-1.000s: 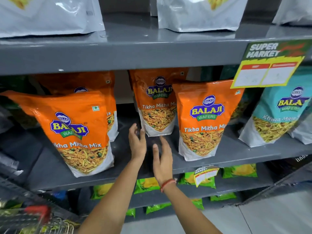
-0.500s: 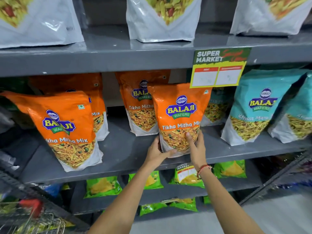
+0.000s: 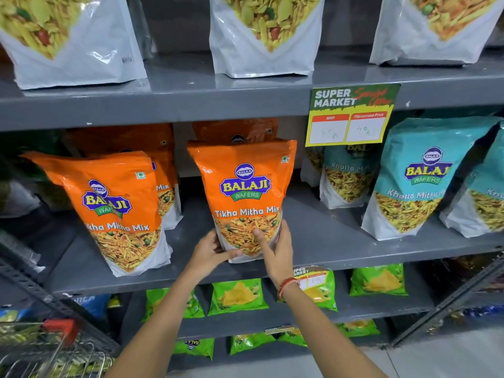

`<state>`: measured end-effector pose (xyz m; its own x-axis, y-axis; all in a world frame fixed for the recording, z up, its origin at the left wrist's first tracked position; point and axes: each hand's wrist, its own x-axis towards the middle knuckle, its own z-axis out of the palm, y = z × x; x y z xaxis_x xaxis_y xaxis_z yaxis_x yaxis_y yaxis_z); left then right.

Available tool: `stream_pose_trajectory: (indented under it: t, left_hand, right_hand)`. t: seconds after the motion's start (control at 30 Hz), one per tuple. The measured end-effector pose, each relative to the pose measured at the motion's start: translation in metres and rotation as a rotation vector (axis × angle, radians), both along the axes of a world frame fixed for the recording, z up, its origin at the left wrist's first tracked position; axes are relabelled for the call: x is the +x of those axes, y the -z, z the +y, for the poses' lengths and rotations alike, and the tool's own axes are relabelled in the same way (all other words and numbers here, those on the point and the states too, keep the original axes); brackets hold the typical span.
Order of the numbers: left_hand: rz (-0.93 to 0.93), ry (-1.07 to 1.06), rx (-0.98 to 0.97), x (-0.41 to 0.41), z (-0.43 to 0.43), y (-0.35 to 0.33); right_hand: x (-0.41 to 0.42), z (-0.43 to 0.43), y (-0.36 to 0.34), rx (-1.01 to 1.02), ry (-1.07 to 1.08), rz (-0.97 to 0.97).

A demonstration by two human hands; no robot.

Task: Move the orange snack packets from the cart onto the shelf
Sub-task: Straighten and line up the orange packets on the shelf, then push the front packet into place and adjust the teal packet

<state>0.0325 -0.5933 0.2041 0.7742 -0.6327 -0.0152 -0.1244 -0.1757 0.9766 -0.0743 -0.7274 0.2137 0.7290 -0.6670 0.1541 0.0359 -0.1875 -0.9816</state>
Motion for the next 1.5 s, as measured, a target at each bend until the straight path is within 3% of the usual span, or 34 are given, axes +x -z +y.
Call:
stream_pose_trajectory:
  t: [0.1,0.23,0.3,0.37,0.47,0.6,0.7,0.83,0.93,1.13,1.4,1.5]
  left_hand:
    - [-0.074,-0.127,-0.009,-0.012,0.000,-0.002]
    - [-0.532,-0.583,-0.123,-0.066,-0.016,-0.012]
    - [-0.659,-0.556,-0.202,-0.093,-0.041,-0.017]
    - [-0.708,-0.331,-0.226,-0.110,-0.073,-0.020]
    - [-0.682,-0.023,-0.184,-0.122,-0.124,-0.026]
    - [-0.611,0.161,-0.086,-0.119,-0.192,-0.023]
    - [-0.507,0.215,-0.061,-0.115,-0.239,-0.020]
    - [-0.134,0.121,-0.186,-0.123,-0.290,-0.024]
    - [0.049,0.200,-0.125,-0.124,-0.317,-0.013]
    - [0.023,0.198,-0.068,-0.122,-0.307,0.013]
    - [-0.065,0.166,-0.159,-0.115,-0.270,0.008]
    - [-0.132,0.002,-0.240,-0.129,-0.262,0.000]
  right_hand:
    - [-0.003,-0.004,0.000,0.049,0.007,0.007]
    - [-0.024,-0.030,-0.007,0.096,0.177,-0.034]
    - [-0.039,-0.055,-0.012,0.064,0.298,-0.082]
    - [-0.056,-0.085,-0.016,0.017,0.422,-0.129]
    - [-0.086,-0.133,-0.019,-0.062,0.650,-0.140]
    - [-0.124,-0.199,-0.019,-0.083,0.794,-0.107]
    - [-0.135,-0.246,-0.019,-0.004,0.697,-0.009]
    - [-0.141,-0.280,-0.019,0.185,0.473,0.029]
    - [-0.139,-0.280,-0.014,0.233,0.383,0.067]
    - [-0.134,-0.251,-0.008,0.194,0.379,-0.020]
    - [-0.130,-0.223,-0.007,0.134,0.324,0.021]
    - [-0.137,-0.227,-0.007,0.118,0.296,0.058]
